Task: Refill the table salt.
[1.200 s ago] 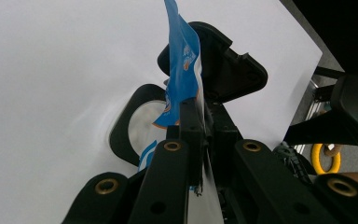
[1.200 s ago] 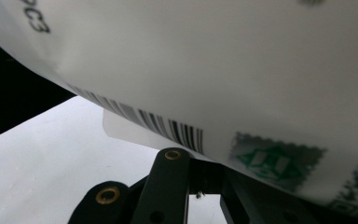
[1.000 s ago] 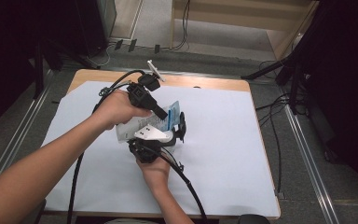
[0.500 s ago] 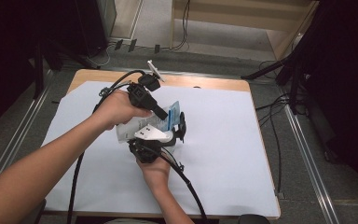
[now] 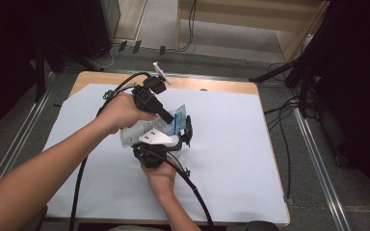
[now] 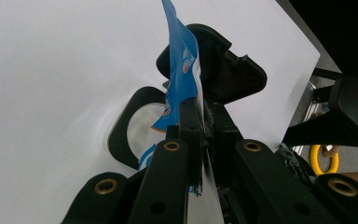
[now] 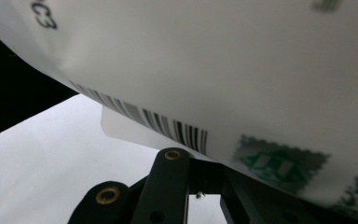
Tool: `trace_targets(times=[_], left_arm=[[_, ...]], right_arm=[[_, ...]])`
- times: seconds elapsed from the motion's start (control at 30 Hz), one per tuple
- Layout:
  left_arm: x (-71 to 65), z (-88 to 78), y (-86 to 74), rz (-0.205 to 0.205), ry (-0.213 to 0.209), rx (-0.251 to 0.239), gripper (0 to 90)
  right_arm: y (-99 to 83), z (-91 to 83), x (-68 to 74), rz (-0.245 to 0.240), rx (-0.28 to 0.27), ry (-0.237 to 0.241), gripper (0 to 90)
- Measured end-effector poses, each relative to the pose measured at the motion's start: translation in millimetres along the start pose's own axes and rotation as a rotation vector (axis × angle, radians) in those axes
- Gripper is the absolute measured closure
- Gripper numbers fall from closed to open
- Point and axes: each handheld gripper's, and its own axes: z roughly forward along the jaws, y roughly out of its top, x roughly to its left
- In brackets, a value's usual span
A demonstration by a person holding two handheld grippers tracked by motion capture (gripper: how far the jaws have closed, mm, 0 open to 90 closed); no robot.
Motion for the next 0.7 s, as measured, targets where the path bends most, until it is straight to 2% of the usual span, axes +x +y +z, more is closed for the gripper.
trace_targets(times=[0.7], left_arm=[[0.1, -1.4, 0.2, 0.006, -0.004, -0.006, 88.1]], right_arm=[[2.1, 1.6, 0.1, 0.010, -0.009, -0.004, 90.0]])
